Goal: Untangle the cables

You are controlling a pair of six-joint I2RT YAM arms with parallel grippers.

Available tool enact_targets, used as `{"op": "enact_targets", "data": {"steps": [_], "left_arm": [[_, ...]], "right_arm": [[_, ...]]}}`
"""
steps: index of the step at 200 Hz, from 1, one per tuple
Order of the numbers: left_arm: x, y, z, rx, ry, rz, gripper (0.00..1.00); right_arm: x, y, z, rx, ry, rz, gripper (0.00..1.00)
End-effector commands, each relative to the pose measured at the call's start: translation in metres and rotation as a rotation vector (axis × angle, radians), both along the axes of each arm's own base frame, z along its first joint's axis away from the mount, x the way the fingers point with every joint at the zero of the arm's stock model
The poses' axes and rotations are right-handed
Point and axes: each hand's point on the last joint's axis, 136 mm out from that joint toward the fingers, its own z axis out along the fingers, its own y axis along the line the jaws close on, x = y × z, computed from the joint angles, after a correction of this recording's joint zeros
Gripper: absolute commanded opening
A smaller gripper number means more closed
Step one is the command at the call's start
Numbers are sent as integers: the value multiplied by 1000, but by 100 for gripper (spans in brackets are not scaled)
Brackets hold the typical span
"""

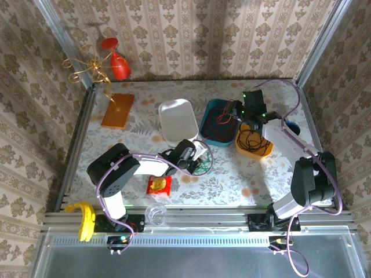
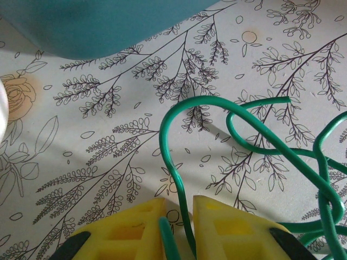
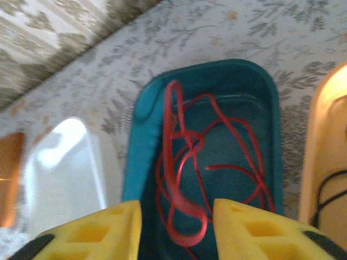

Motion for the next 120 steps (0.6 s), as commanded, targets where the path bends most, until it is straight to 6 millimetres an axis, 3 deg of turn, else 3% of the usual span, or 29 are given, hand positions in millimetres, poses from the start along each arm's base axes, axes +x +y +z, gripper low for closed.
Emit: {"op": "enact_targets", "data": {"steps": [1,49,83,99,120], "left_arm": [[-18,15,-29,106,58,-25,20],[-18,13,-30,106,61,-32,20],[-18,13,-31,108,64,-33,20],[-18,14,-31,105,62,-30,20],[-16,17,-29,96,53,-11,20]], "right_arm": [[-16,-11,-9,-121,77,-23,44],[-34,-18,3,-180,27,-31,45],[-53,-11,-4,-185,51,16,45],[-68,14,-20,-158,92,112,45],[-101,70,-38,-123,129,388,44]]}}
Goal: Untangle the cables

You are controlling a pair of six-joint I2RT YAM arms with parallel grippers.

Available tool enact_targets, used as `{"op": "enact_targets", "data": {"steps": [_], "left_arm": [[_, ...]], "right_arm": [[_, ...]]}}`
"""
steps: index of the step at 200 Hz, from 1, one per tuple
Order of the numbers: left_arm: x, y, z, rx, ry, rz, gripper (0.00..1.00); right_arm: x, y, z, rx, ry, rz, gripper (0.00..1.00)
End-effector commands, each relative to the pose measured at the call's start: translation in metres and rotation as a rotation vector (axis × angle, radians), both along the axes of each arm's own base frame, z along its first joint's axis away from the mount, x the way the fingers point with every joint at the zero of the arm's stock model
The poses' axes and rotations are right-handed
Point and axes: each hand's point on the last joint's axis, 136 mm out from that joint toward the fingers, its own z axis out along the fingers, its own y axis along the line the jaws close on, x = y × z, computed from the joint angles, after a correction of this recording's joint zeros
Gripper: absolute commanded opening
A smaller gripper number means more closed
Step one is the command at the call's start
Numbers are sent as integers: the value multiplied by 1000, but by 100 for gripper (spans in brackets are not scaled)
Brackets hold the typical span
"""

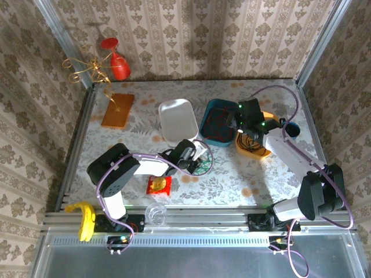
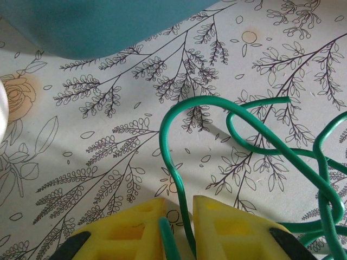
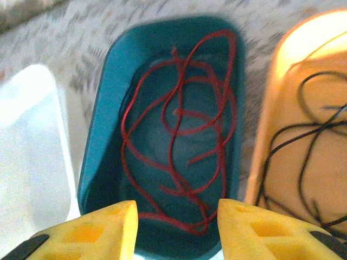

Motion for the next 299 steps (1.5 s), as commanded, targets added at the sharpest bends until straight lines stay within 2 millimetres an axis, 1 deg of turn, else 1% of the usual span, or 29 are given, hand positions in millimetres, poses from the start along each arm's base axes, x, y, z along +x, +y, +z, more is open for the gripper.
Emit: {"op": "enact_targets", "data": {"steps": [1,10,20,37,53,72,102,132,163,176,183,194,202,208,225,234,236,242,245,253,269,285,299], "left_arm": [[-16,17,-29,95,54,-10,20],[-15,19,-27,81,44,-2,20],[-15,21,-24,63,36,1,21],[-15,23,-17,30,25,2,24],[-17,23,-12,0,28,-13,27],[-17,23,-10,-4,26,-15,28],[-17,21,-8,-10,24,-19,29],[-16,21,-8,-7,22,-17,29],[-15,24,-8,-4,19,-2,29],[-15,24,-8,-4,17,0,29],[-14,24,-9,-2,18,0,29],[-14,24,-10,2,19,0,29],[-13,24,-11,8,20,4,29],[-13,24,-11,11,20,7,29],[-12,26,-13,23,23,16,27],[-12,27,-14,25,25,21,26],[-12,27,-14,26,25,23,26],[-12,28,-15,27,27,25,24],[-12,28,-15,26,28,26,23],[-13,29,-16,26,33,25,20],[-12,34,-19,26,45,41,19],[-12,38,-22,20,56,55,19],[-10,42,-24,17,66,70,19]], "right_arm": [[-45,57,-25,23,102,293,44],[-61,74,-31,19,130,393,44],[-77,85,-40,8,168,460,44],[-96,97,-54,36,235,539,44],[-107,103,-65,69,291,573,44],[-111,101,-78,67,334,561,44],[-110,94,-94,20,380,528,44],[-116,97,-105,22,427,543,44],[-123,93,-113,22,446,535,44],[-124,95,-113,37,447,543,39],[-126,97,-113,49,449,551,32],[-127,98,-112,57,451,556,14],[-126,97,-110,52,444,552,5],[-125,95,-107,44,432,546,0],[-116,80,-95,-21,377,474,0],[-105,67,-82,-78,317,406,0],[-106,63,-81,-93,321,391,0],[-101,53,-73,-135,291,346,0],[-97,48,-60,-145,250,322,0],[-90,35,-41,-179,180,259,0],[-78,8,2,-217,27,105,0],[-76,-18,43,-210,-120,-42,0],[-77,-33,72,-182,-221,-139,0]]}}
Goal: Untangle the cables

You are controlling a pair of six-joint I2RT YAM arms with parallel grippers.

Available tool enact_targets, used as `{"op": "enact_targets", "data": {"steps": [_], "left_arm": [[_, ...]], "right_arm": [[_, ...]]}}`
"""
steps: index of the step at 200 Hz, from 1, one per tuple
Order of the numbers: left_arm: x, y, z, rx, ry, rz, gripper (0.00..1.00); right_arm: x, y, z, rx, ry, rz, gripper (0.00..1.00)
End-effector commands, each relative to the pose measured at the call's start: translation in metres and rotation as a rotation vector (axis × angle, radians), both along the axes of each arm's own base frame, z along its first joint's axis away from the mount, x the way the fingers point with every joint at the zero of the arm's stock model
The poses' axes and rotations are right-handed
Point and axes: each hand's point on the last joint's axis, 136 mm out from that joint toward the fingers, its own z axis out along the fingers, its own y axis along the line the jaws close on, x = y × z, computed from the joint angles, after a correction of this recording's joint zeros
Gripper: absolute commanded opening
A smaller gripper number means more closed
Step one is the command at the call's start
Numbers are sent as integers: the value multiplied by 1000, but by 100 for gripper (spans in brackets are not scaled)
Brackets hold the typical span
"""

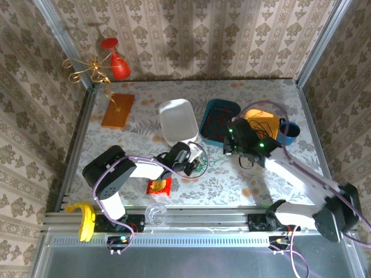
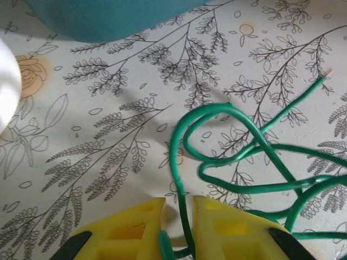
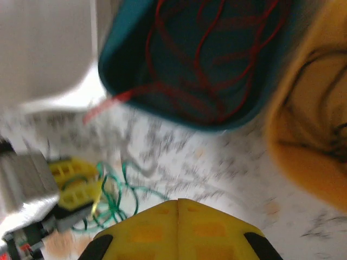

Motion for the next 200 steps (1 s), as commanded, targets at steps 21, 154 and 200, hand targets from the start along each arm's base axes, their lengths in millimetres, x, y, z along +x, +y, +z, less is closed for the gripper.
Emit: {"op": "enact_targets", "data": {"steps": [21,154,200], "left_arm": [[-6,29,-27,71,77,60,18],[-19,27,29,-168,122,-61,0],[-13,32,39,-180,107,-36,0]], "right_arm": [[1,-71,92,9,-329,-378,0],[-7,-3,40,86,-159,19,0],[-36,3,-55,32,114,71,32]]}}
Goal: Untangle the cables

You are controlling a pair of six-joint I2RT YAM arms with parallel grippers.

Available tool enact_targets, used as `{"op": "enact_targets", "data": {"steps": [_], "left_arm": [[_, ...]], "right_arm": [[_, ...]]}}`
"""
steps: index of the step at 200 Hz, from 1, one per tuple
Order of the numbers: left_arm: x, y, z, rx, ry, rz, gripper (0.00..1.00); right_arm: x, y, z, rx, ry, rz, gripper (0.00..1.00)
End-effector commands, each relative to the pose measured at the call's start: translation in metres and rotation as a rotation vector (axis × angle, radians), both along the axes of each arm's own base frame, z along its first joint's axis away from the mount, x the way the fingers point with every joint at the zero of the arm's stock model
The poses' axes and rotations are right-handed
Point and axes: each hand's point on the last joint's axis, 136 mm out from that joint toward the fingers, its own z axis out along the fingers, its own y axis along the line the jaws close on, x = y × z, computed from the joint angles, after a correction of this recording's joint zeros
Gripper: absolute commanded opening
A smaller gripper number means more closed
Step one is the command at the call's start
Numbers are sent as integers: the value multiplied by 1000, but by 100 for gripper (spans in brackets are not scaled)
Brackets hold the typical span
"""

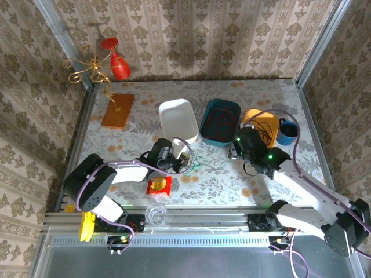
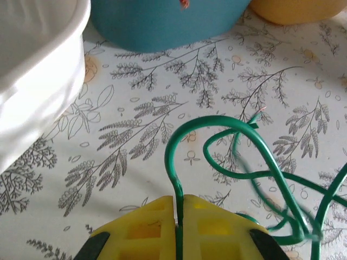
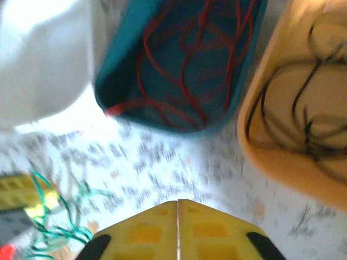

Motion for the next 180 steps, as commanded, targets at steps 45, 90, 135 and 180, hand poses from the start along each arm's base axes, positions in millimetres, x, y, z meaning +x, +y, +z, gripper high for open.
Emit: {"op": "enact_targets", "data": {"steps": [45,90,135,180], "left_arm": [[-7,-4,-6,22,37,-42,2],[-6,-5,-9,51,28,-28,30],[8,10,10,17,-36,76,49],[15,29,29,-17,-52,137,63]], "right_arm": [[1,30,6,41,-8,150,61],[16,33,22,-70,-67,134,62],[17,-1,55,-64,-232,-33,67],[10,5,64,-40,-261,41,70]]}}
